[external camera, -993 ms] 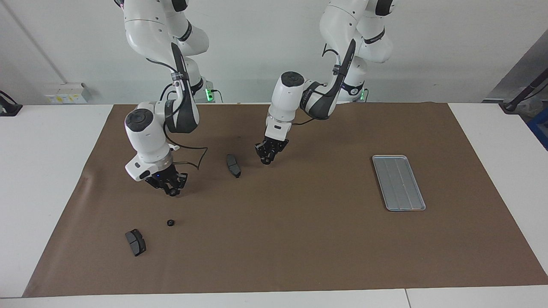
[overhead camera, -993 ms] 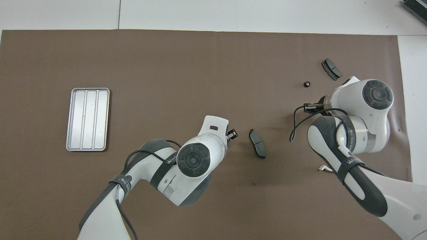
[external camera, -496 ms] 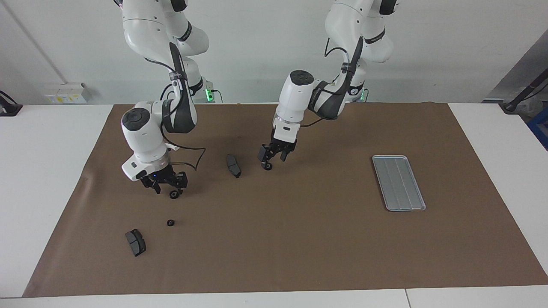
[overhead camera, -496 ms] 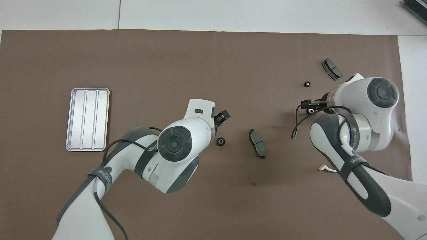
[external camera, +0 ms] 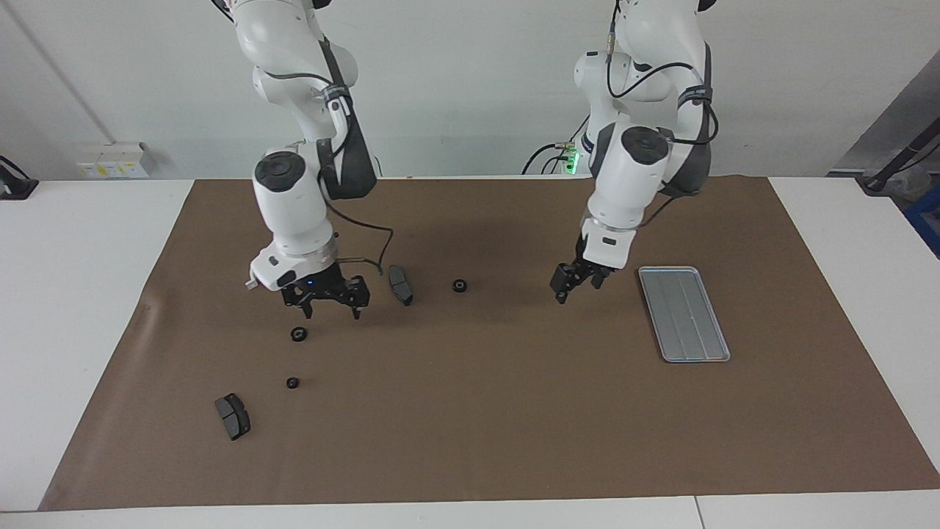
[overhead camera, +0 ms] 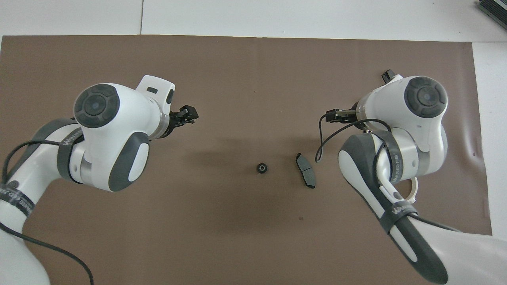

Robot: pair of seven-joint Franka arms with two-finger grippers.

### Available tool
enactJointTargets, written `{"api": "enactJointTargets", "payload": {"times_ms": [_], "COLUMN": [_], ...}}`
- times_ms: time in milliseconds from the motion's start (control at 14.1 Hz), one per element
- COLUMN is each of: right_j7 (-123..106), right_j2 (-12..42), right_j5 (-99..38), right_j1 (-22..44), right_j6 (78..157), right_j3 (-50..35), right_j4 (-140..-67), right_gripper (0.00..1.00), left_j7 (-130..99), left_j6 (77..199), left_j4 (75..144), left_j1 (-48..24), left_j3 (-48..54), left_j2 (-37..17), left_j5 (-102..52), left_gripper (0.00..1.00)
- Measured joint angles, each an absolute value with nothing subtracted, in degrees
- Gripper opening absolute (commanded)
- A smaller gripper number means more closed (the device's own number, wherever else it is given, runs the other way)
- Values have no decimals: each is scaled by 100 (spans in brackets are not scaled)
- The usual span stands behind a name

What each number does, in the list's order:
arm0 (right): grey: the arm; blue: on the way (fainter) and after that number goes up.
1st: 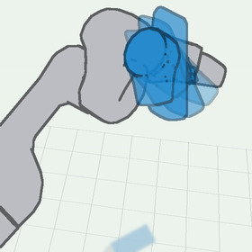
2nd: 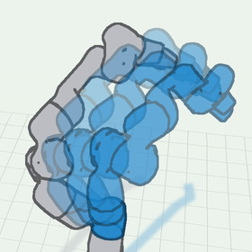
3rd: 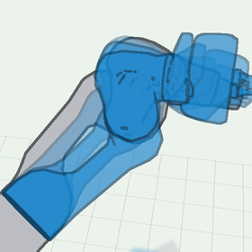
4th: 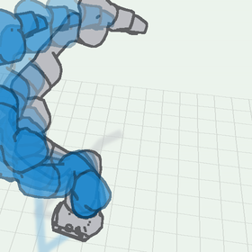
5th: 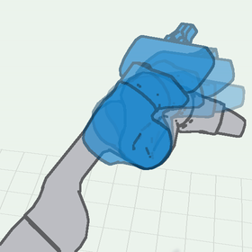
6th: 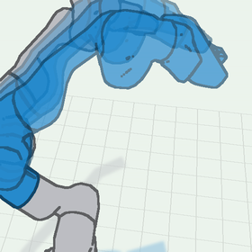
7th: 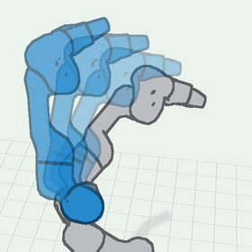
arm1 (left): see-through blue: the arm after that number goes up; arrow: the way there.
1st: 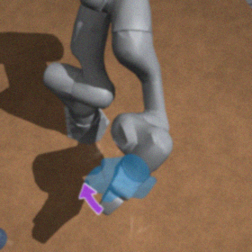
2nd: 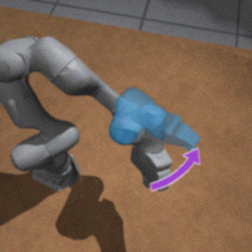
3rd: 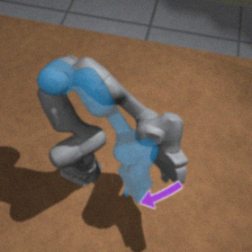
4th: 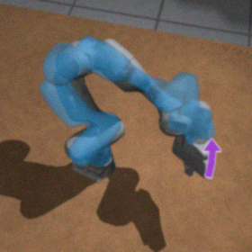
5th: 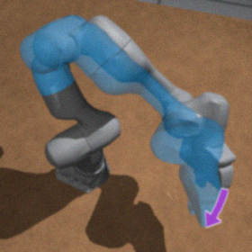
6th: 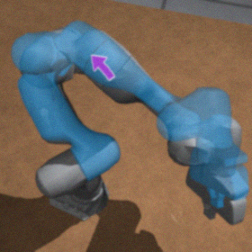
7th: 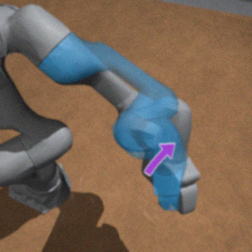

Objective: Place bearing gear from tray to pile

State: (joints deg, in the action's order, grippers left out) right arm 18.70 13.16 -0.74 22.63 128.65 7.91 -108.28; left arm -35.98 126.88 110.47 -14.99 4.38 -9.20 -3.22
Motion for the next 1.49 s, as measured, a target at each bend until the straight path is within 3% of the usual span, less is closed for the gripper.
{"api": "enactJointTargets", "payload": {"times_ms": [213, 425, 567, 851, 1205, 1489], "right_j7": [2759, 3214, 3405, 3529, 3539, 3540], "right_j2": [1328, 1392, 1461, 1609, 1929, 2045], "right_j5": [-71, -75, -77, -79, -79, -79], "right_j1": [3006, 3519, 3838, 4313, 4384, 4384], "right_j6": [12819, 12819, 12840, 13237, 13418, 13638], "right_j3": [778, 775, 770, 767, 779, 781], "right_j4": [-10775, -10806, -10871, -11249, -11318, -11339], "right_gripper": [100, 100, 100, 100, 75, 70], "left_j7": [-2057, -1063, -717, -450, -450, -451], "left_j6": [12044, 10945, 10307, 9463, 9070, 9037], "left_j4": [10724, 9860, 9305, 8861, 8805, 8893], "left_j1": [-743, -193, 73, 296, 281, 263], "left_j3": [429, 417, 407, 402, 501, 539], "left_j2": [-913, -903, -875, -634, -100, -49], "left_j5": [-325, -325, -318, 63, 131, 131], "left_gripper": [96, 97, 97, 100, 100, 100]}}
